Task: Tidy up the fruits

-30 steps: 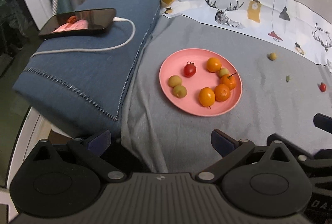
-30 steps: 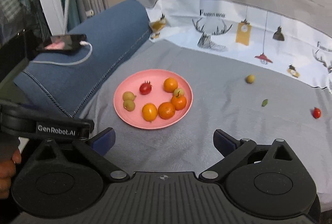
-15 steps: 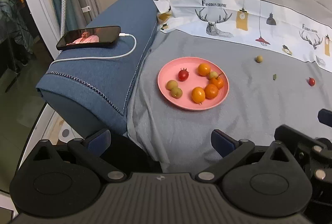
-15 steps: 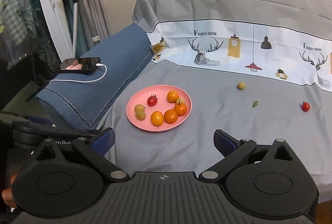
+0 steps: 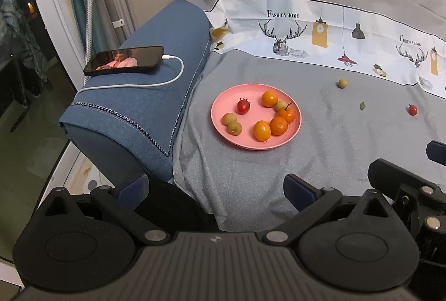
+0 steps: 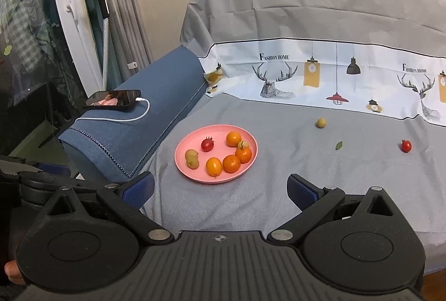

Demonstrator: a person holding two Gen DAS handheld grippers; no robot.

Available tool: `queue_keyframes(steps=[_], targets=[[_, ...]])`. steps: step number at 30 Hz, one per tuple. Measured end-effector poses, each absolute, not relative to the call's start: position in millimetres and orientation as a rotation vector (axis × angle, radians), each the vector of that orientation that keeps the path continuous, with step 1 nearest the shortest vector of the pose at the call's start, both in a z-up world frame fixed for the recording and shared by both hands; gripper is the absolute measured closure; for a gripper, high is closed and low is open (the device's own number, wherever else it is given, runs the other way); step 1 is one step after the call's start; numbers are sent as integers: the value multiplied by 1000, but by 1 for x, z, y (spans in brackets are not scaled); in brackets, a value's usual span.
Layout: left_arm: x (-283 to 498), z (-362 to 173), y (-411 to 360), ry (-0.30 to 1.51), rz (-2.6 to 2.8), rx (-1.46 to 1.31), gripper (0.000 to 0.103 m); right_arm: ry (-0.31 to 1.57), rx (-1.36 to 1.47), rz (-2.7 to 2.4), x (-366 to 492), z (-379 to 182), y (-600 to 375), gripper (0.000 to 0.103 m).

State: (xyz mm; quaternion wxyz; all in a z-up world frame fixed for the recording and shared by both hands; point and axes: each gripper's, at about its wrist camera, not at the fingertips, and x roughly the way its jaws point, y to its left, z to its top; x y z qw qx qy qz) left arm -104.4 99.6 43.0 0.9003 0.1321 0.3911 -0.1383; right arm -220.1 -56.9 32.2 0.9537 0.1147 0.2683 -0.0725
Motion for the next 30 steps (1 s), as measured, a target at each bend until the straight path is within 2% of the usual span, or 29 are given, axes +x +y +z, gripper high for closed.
queue_keyframes(steps=[30], targets=[[-87, 27, 96, 860, -273, 296, 0, 607, 265, -150, -203, 18, -63, 1]])
